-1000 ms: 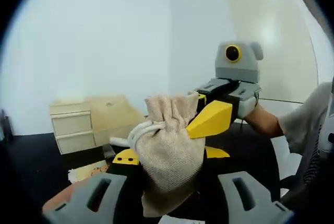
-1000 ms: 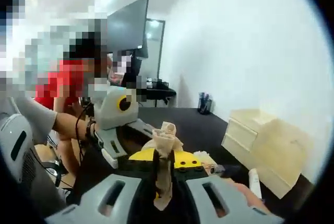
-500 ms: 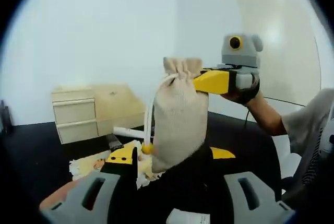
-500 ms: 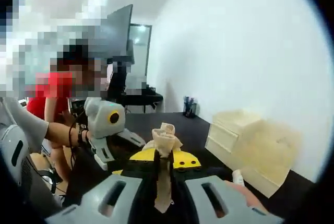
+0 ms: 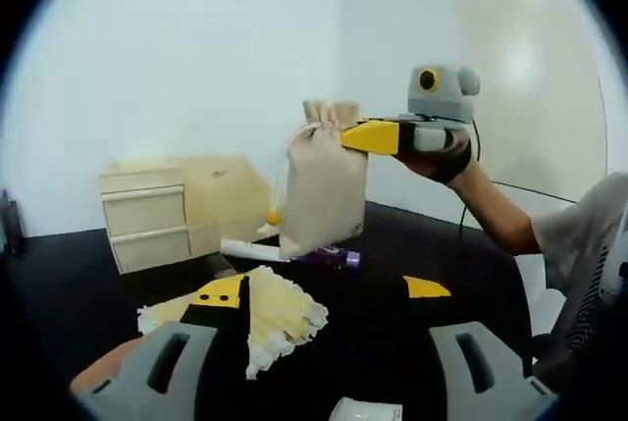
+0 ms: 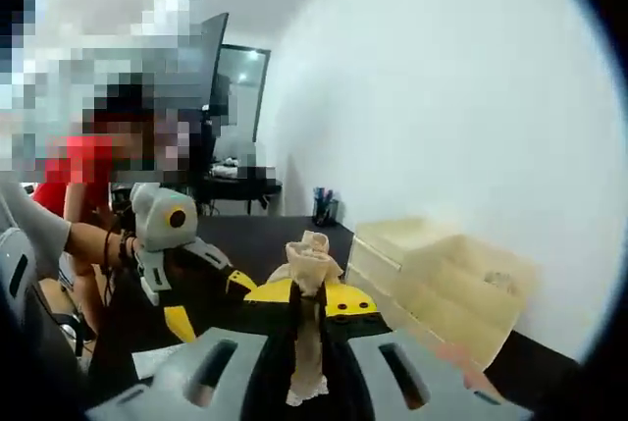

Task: Open the drawer, pick up the cosmetic bottles from the table one by one, place them into the drawer, release the gripper, close the drawer, and move the gripper away

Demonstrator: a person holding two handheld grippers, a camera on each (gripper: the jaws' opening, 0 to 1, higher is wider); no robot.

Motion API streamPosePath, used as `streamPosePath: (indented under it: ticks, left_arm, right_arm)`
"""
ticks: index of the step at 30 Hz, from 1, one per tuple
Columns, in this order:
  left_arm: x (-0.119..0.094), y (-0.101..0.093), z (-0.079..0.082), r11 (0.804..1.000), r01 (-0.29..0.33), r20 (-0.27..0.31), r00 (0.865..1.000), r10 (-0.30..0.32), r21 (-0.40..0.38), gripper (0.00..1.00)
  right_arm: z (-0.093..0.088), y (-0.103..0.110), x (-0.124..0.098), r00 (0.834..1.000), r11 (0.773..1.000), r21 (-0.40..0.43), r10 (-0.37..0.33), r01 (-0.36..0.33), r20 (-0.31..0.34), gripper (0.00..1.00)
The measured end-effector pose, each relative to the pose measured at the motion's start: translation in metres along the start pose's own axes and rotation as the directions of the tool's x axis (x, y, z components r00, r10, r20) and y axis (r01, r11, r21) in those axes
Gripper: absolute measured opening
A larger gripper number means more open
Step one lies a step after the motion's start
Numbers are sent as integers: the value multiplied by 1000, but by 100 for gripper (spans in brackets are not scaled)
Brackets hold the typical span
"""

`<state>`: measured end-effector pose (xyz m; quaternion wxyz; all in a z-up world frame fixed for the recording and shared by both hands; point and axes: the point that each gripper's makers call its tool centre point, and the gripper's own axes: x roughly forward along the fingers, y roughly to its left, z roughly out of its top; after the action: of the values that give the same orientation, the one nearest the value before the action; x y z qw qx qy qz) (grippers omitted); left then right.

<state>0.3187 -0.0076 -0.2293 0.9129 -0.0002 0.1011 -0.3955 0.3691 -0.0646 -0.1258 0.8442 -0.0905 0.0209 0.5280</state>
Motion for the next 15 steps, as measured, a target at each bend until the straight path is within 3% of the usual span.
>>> streamPosePath:
  ticks: [9,15]
  left_arm:
    - [6,10,1,1000,-11,-18,1000,11,2,57]
    - [15,13,5,1000,6,-27,1000,-6,-13,63]
  right_arm:
    - [8,-40,-2,998,999,6,-52,52,18,5]
    - [13,-61,0,997,998,7,-69,69,26,5]
